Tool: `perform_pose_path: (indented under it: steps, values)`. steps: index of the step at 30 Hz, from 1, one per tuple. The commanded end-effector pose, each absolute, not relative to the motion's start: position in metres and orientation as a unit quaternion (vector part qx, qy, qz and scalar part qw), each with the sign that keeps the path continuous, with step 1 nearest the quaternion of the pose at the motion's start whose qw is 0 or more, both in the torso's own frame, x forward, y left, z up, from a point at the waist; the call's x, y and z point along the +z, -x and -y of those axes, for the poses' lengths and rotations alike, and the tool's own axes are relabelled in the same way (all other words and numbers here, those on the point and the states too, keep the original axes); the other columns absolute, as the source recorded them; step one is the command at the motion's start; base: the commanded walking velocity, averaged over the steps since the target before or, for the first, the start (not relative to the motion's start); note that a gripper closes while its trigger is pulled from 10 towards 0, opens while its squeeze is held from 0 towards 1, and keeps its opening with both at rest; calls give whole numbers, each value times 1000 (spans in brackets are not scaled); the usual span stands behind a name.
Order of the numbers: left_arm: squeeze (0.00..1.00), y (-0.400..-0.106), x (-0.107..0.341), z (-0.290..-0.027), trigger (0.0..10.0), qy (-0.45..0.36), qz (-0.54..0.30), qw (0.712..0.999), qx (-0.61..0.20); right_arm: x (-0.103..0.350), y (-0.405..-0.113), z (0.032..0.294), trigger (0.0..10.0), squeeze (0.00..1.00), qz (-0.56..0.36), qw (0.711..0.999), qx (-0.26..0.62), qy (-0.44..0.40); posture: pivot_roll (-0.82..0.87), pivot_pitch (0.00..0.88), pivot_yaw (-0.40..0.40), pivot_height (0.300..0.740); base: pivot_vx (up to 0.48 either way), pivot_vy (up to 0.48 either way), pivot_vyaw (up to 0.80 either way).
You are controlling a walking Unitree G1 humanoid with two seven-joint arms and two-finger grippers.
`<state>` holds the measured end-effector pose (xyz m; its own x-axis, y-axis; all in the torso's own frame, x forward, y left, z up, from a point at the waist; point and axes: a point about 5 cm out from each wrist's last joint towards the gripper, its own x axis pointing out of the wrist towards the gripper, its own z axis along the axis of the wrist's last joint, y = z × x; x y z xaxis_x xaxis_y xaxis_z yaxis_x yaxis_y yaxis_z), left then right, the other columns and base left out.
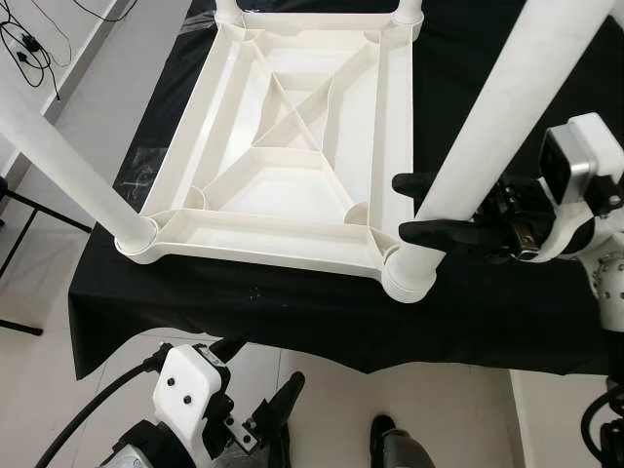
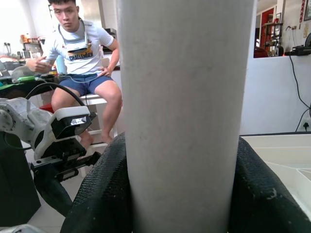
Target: Building children table
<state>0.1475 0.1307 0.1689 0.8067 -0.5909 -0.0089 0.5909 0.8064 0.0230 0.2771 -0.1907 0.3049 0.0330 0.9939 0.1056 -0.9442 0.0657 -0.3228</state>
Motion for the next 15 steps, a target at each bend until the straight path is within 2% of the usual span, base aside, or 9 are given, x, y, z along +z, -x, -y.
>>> perform_pose_path:
  steps: [1, 8, 15]
  values:
    - [0, -143, 166, -132, 10000, -21, -18, 948, -316, 286, -285, 187, 10000, 0, 110, 723, 679, 66, 110, 387, 68, 740, 0, 0, 0]
    - [0, -141, 167, -130, 10000, -17, -18, 948, -317, 293, -297, 190, 10000, 0, 116, 733, 669, 45, 108, 395, 59, 740, 0, 0, 0]
    - [0, -140, 167, -130, 10000, -17, -17, 948, -316, 295, -297, 191, 10000, 0, 116, 728, 674, 43, 109, 402, 57, 740, 0, 0, 0]
